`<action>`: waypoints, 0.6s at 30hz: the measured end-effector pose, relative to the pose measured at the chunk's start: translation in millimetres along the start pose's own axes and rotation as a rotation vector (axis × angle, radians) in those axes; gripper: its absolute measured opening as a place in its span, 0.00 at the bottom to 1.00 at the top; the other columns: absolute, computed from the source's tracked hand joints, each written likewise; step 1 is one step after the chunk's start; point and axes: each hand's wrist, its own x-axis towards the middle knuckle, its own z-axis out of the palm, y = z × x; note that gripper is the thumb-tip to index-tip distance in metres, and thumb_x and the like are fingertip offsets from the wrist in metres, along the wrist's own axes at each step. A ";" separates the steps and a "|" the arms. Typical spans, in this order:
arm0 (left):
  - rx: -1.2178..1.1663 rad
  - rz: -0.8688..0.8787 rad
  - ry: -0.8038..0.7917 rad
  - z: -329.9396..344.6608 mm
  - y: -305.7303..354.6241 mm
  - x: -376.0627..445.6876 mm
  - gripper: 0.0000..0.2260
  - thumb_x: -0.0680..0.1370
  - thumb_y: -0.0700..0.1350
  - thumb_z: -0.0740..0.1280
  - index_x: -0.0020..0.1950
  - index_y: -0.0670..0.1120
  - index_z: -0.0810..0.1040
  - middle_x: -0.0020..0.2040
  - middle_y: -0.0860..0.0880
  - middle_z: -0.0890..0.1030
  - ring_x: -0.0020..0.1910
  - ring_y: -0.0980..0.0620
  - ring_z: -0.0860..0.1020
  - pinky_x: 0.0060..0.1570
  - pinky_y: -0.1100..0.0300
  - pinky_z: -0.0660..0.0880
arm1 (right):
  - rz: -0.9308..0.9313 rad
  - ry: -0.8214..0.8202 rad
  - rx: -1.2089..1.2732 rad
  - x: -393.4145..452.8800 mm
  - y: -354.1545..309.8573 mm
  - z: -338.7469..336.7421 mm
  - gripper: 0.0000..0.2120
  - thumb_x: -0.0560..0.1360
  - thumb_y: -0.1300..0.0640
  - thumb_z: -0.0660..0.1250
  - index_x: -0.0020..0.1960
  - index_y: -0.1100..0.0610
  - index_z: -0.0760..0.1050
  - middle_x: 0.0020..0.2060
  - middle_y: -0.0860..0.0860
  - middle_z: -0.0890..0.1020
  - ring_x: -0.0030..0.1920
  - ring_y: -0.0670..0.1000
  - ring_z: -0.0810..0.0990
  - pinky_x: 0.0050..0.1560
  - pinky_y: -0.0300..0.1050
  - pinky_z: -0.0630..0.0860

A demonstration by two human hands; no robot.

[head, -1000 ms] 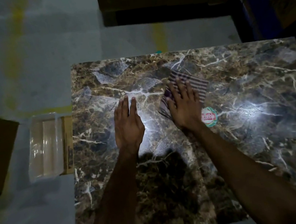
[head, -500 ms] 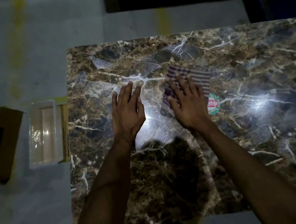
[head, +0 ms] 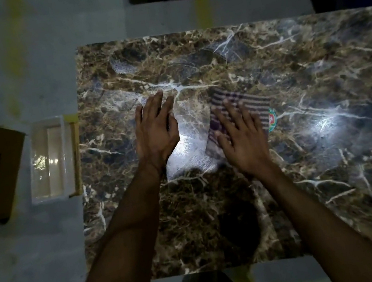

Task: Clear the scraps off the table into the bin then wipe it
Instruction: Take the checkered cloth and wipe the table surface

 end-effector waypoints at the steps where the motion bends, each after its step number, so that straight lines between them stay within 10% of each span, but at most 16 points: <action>1: 0.000 0.004 0.000 0.2 0.0 0.2 0.21 0.86 0.48 0.59 0.79 0.54 0.69 0.82 0.51 0.64 0.82 0.49 0.59 0.80 0.43 0.51 | 0.032 0.023 0.018 12.7 -4.2 -1.1 0.28 0.85 0.40 0.50 0.84 0.41 0.51 0.85 0.47 0.51 0.84 0.55 0.46 0.82 0.59 0.47; 11: 0.013 0.016 -0.018 4.3 -5.3 0.6 0.21 0.86 0.50 0.56 0.81 0.55 0.66 0.83 0.51 0.62 0.82 0.50 0.58 0.81 0.45 0.49 | -0.169 0.022 -0.002 0.3 -54.3 21.8 0.29 0.85 0.42 0.55 0.84 0.43 0.54 0.85 0.48 0.52 0.85 0.55 0.46 0.82 0.59 0.48; 18: -0.017 -0.004 -0.002 0.3 -3.4 1.5 0.21 0.85 0.48 0.59 0.79 0.54 0.70 0.82 0.52 0.65 0.81 0.52 0.59 0.81 0.45 0.50 | 0.057 0.032 -0.005 39.4 -22.4 -0.4 0.28 0.86 0.39 0.49 0.84 0.41 0.51 0.85 0.48 0.52 0.84 0.56 0.48 0.81 0.62 0.50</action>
